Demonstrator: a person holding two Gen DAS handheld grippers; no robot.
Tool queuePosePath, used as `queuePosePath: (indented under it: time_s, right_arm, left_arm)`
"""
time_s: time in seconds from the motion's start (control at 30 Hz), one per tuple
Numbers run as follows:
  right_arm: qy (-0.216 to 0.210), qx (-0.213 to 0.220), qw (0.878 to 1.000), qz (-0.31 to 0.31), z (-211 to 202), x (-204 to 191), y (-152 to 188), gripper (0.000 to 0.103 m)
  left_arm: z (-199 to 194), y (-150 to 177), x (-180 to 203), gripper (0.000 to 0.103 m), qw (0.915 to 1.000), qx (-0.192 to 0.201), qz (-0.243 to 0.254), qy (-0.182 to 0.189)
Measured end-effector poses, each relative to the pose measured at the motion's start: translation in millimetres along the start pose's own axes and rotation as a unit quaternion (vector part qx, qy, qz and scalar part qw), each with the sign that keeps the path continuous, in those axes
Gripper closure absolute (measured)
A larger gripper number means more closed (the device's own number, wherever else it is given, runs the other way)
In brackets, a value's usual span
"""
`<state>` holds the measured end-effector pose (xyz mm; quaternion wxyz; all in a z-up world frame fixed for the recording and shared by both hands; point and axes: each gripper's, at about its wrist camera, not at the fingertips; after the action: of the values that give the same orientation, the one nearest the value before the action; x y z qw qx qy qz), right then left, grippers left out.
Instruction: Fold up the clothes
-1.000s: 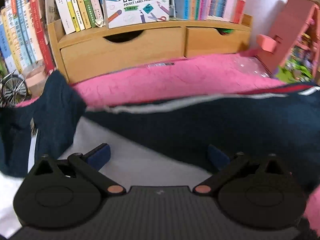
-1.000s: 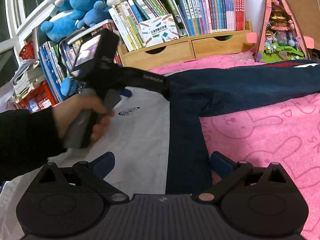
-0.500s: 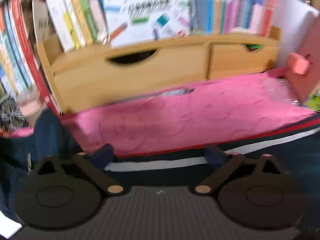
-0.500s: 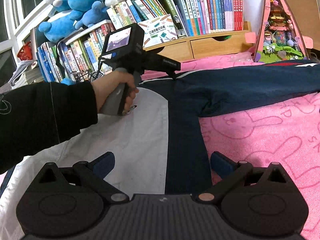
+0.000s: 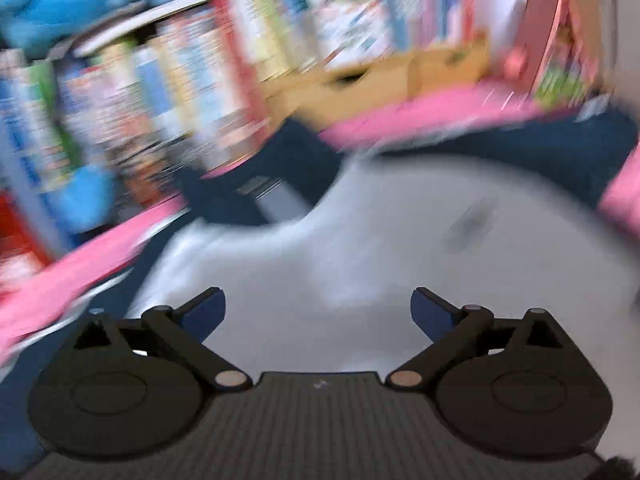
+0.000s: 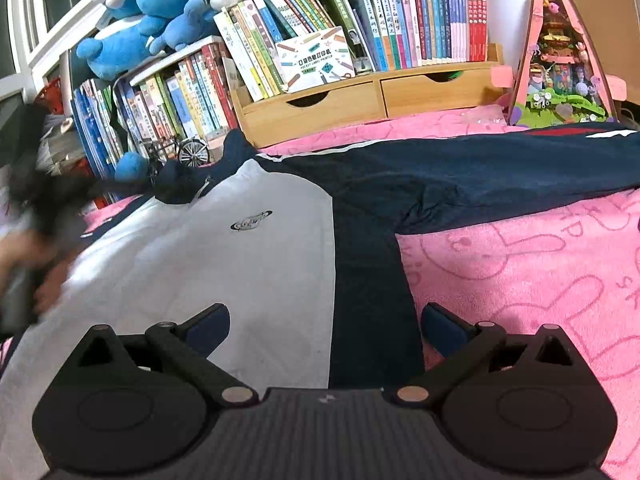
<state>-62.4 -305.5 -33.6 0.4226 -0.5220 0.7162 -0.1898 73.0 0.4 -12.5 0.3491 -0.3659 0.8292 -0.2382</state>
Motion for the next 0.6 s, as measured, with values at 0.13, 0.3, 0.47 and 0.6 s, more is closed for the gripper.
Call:
queuePosePath:
  time_s: [0.13, 0.3, 0.47, 0.6]
  right_arm:
    - [0.018, -0.004, 1.0, -0.02, 2.6, -7.0, 1.6, 0.0]
    - [0.05, -0.012, 0.997, -0.056, 8.5, -17.7, 4.9, 0.0]
    - [0.078, -0.019, 0.993, -0.089, 14.2, -27.4, 8.8, 0.0]
    - [0.079, -0.019, 0.993, -0.088, 14.2, -27.0, 8.7, 0.0]
  left_arm:
    - [-20.3, 62.4, -62.0, 0.002, 0.9957, -0.049, -0.051, -0.059]
    - [-31.5, 123.6, -150.5, 0.0, 0.9736, -0.09, -0.174, -0.117]
    - [-62.9, 185.4, -214.9, 0.001, 0.9324, -0.113, -0.295, -0.176]
    - [-122.8, 220.8, -237.4, 0.007, 0.904, -0.04, -0.368, -0.213]
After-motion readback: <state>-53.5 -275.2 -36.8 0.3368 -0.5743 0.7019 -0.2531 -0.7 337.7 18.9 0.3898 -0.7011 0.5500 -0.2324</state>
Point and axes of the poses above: each gripper's, at about its wrist camera, not at the fingertips, and z roughly the way its jaws point, x to its right, y to its underside, and after that the axes turned 12 degrees about z, right-handed
